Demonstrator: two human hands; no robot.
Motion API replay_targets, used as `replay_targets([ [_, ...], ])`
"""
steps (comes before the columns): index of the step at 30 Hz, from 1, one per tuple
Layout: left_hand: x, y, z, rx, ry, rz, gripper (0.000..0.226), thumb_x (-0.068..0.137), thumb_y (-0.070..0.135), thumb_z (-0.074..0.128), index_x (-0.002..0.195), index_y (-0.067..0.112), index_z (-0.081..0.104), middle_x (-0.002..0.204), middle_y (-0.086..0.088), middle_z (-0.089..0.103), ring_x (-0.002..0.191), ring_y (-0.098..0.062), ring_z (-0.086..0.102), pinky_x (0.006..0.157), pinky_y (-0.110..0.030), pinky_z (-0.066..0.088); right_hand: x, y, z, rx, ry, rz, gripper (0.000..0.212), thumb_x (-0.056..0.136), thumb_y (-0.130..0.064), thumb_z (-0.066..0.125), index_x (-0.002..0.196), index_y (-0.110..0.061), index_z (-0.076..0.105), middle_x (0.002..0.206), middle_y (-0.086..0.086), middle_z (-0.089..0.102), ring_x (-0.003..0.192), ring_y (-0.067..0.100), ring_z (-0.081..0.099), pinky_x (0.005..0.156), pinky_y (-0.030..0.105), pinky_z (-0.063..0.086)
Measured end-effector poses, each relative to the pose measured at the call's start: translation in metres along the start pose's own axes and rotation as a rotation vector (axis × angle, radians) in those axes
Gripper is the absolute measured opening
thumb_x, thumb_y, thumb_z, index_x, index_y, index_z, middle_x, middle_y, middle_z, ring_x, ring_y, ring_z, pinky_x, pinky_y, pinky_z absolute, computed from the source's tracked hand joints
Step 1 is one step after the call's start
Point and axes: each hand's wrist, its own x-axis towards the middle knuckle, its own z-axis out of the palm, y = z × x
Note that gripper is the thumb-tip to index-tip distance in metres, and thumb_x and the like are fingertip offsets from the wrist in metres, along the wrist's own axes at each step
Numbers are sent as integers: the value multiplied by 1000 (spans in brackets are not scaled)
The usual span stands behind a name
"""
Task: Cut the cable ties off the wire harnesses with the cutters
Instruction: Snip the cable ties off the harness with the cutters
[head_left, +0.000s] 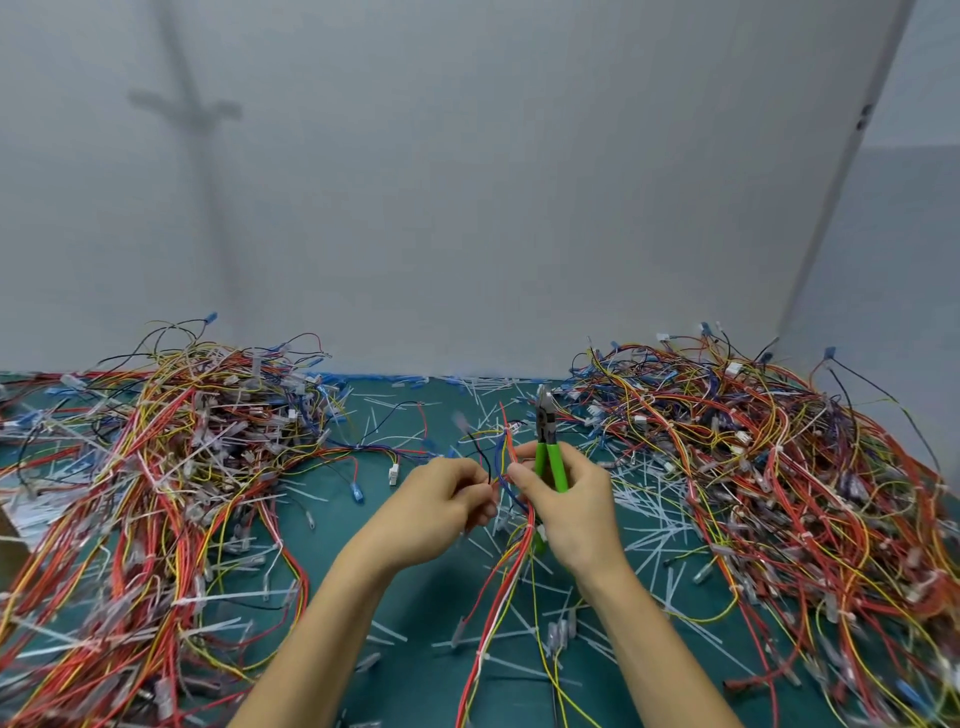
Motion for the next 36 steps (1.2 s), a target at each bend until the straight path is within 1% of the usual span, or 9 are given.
replay_targets([
  [3, -2, 0, -2, -300, -106, -108, 28, 103, 2, 40, 79, 9, 55, 72, -3, 60, 60, -8, 58, 57, -21, 46, 0, 1, 0, -30, 6, -20, 14, 85, -13, 76, 87, -25, 69, 78, -5, 71, 75, 14, 67, 77, 44, 58],
  [7, -4, 1, -6, -907, -225, -252, 19, 91, 12, 57, 76, 7, 69, 72, -5, 62, 63, -14, 64, 59, -23, 55, 0, 1, 1, -59, -2, -67, 18, 86, -11, 73, 85, -28, 68, 78, -7, 71, 77, 17, 68, 78, 41, 57],
  [13, 3, 2, 14, -1247, -138, -345, 24, 76, 5, 60, 92, -10, 71, 94, -19, 74, 76, -23, 75, 61, -29, 61, -2, 2, -2, -187, 52, -67, 13, 88, -23, 72, 90, -31, 63, 80, -10, 66, 74, -1, 62, 71, 18, 49],
  [17, 6, 7, 15, -1411, -97, -320, 30, 80, 3, 53, 103, -12, 64, 101, -22, 73, 82, -28, 75, 63, -31, 62, -2, -1, -6, -223, 85, -106, 20, 89, -10, 67, 95, -28, 61, 82, -7, 66, 72, -7, 57, 61, 6, 41],
  [23, 5, 7, 7, -1523, -50, -246, 14, 90, 3, 47, 92, -7, 56, 112, -35, 65, 93, -41, 71, 81, -39, 57, -1, 1, -6, -213, 86, -91, 13, 91, -17, 68, 90, -28, 60, 76, -8, 64, 66, -6, 56, 58, 7, 41],
  [29, 10, 0, 14, -1256, 201, -233, 18, 95, 0, 48, 93, -11, 61, 106, -29, 69, 90, -31, 72, 82, -34, 57, -2, 1, -7, -239, 66, -113, 14, 92, -32, 66, 81, -27, 60, 62, -8, 57, 53, 2, 48, 51, 14, 38],
  [31, 11, -2, 14, -1202, 251, -228, 16, 94, -2, 50, 92, -10, 64, 100, -24, 72, 85, -26, 73, 77, -28, 60, -4, -3, -7, -234, 15, -133, 30, 92, -48, 59, 73, -25, 57, 61, -3, 58, 51, 9, 49, 49, 21, 37],
  [33, 11, -3, 14, -1175, 279, -210, 15, 94, -3, 52, 93, -8, 66, 96, -20, 74, 79, -20, 74, 66, -23, 60, -5, -8, -4, -229, -54, -77, 44, 90, -61, 46, 74, -24, 61, 65, 3, 63, 59, 18, 57, 58, 30, 44],
  [36, 11, -3, 15, -1132, 327, -182, 15, 94, 0, 54, 97, -6, 67, 97, -16, 75, 81, -16, 74, 62, -19, 57, -6, -9, 0, -291, -120, 16, 47, 99, -55, 37, 76, -26, 65, 65, -3, 64, 64, 14, 61, 71, 35, 50],
])
